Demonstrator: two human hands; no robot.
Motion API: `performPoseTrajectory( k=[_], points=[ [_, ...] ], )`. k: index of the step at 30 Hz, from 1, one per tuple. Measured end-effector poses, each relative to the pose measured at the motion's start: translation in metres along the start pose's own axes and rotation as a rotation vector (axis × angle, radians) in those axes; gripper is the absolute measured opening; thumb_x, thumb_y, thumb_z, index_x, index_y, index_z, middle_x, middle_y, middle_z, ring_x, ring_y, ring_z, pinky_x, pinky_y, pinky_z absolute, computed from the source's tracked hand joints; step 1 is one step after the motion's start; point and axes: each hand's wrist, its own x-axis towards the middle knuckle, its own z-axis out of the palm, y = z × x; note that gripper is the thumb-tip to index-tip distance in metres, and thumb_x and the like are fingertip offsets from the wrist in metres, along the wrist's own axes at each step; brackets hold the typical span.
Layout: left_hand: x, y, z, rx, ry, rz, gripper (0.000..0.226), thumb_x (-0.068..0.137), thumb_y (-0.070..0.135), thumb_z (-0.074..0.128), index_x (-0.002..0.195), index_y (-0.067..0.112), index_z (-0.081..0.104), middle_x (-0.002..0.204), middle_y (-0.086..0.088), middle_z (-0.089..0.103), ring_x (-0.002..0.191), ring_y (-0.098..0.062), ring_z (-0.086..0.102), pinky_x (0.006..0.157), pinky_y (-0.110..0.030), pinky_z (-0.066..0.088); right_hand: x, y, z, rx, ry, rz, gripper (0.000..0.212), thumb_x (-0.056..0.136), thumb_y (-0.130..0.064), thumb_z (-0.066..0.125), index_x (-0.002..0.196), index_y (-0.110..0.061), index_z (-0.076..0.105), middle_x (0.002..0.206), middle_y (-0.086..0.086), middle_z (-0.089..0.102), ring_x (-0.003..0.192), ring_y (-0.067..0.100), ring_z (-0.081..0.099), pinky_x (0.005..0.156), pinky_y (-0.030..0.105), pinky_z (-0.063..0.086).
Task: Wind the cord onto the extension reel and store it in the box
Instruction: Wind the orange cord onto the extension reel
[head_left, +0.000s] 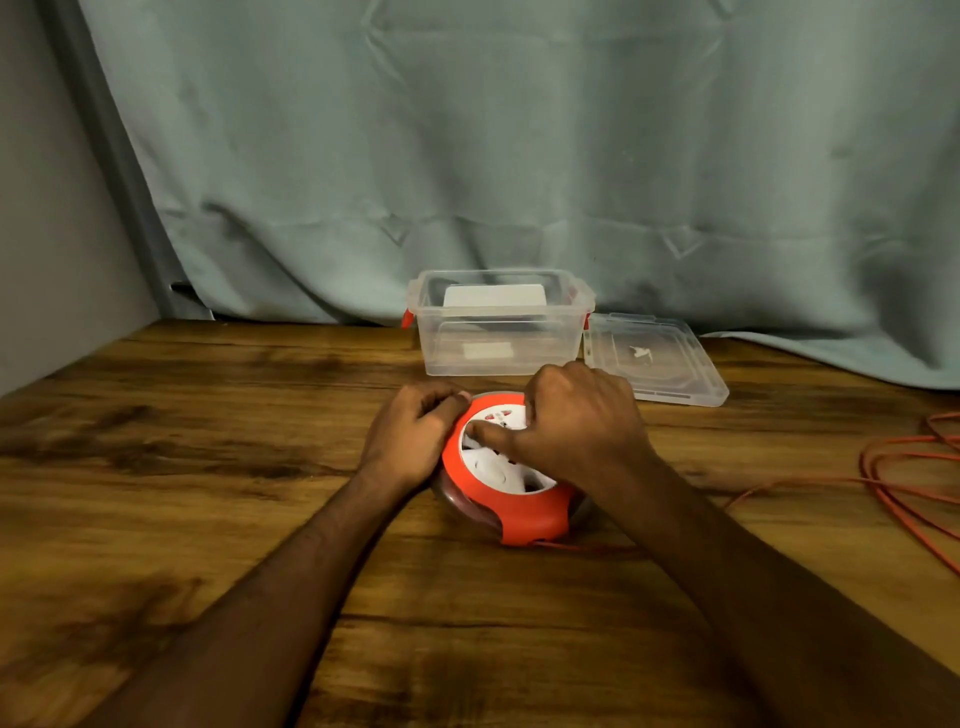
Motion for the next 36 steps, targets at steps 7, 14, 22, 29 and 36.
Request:
performPoseTrajectory(
  k=[7, 14, 22, 29, 36],
  points=[
    [0.000, -0.001, 0.001, -0.003, 0.016, 0.001, 0.035, 0.079, 0.058, 0.060, 0.078, 0.032, 0.083, 0.081, 0.000, 0.083, 0.081, -0.030, 0.077, 0.085, -0.063, 0.061, 0.001, 0.004, 0.003, 0.035, 0.013, 0.072, 0.061, 0.086, -0.075, 0.049, 0.103, -0.018, 0.065, 0.098, 0.001, 0.065, 0.094, 0.022, 0.062, 0.078, 0.034, 0.043],
    [-0.001, 0.000, -0.001, -0.005, 0.013, 0.007, 0.033, 0.077, 0.057, 0.058, 0.076, 0.035, 0.083, 0.078, 0.003, 0.082, 0.078, -0.024, 0.074, 0.083, -0.061, 0.061, 0.000, 0.012, -0.015, 0.223, -0.159, -0.256, 0.030, 0.078, -0.057, 0.069, 0.097, -0.033, 0.067, 0.061, -0.017, 0.049, 0.066, 0.003, 0.051, 0.064, 0.027, 0.037],
    [0.000, -0.002, -0.001, -0.016, 0.016, -0.003, 0.035, 0.080, 0.056, 0.060, 0.079, 0.030, 0.083, 0.080, -0.003, 0.082, 0.079, -0.028, 0.074, 0.083, -0.063, 0.060, -0.001, 0.020, -0.015, 0.197, -0.222, -0.313, 0.065, 0.064, -0.069, 0.074, 0.124, -0.045, 0.065, 0.121, -0.017, 0.067, 0.101, 0.008, 0.062, 0.079, 0.027, 0.049],
    [0.000, 0.000, 0.000, -0.033, -0.004, -0.024, 0.032, 0.080, 0.057, 0.060, 0.075, 0.034, 0.082, 0.077, 0.004, 0.082, 0.076, -0.022, 0.074, 0.082, -0.051, 0.062, 0.002, 0.001, -0.003, 0.047, -0.076, -0.086, 0.069, 0.062, -0.085, 0.062, 0.100, -0.028, 0.068, 0.102, -0.006, 0.069, 0.093, 0.017, 0.061, 0.074, 0.031, 0.045],
    [-0.001, 0.000, 0.000, -0.014, -0.004, -0.030, 0.030, 0.079, 0.057, 0.062, 0.071, 0.035, 0.081, 0.077, 0.003, 0.082, 0.079, -0.028, 0.076, 0.084, -0.057, 0.063, -0.001, -0.002, -0.004, 0.030, 0.003, 0.034, 0.064, 0.078, -0.080, 0.054, 0.102, -0.020, 0.061, 0.100, 0.002, 0.063, 0.095, 0.023, 0.060, 0.076, 0.033, 0.034]
  ],
)
